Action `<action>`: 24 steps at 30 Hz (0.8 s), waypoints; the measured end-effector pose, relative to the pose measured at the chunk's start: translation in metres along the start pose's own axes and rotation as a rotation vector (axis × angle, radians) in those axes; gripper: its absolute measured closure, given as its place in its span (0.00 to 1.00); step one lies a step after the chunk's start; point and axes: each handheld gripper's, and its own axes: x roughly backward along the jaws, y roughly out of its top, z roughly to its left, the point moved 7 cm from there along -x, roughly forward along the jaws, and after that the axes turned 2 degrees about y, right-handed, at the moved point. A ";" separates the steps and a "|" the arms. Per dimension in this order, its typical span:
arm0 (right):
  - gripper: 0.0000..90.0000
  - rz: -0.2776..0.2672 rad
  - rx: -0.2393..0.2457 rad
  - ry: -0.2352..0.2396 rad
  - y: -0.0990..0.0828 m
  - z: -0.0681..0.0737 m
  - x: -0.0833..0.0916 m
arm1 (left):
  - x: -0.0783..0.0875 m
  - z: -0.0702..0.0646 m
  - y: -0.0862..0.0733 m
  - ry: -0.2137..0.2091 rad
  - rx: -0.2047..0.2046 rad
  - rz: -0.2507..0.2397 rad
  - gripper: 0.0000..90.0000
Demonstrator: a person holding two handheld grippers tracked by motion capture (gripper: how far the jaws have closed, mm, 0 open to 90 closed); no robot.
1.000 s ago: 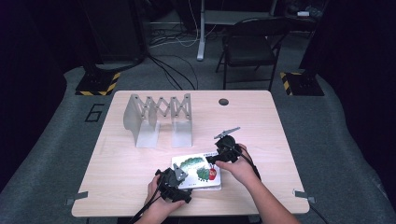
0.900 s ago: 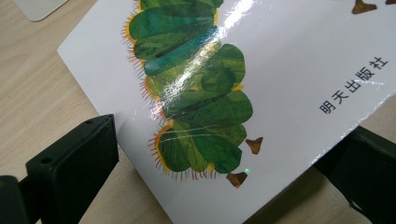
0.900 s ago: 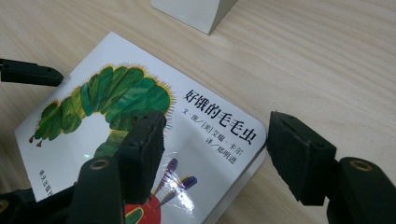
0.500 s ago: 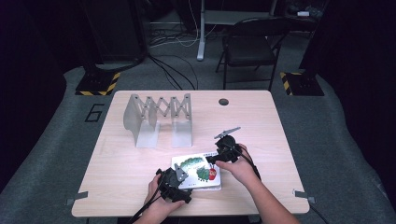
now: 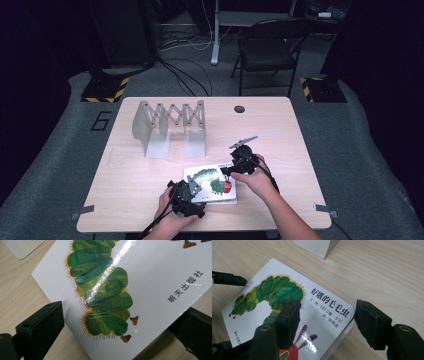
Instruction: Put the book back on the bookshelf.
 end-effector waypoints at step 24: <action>0.48 0.000 0.004 0.033 -0.001 0.002 0.001 | 0.003 -0.003 0.002 0.028 -0.026 -0.038 0.09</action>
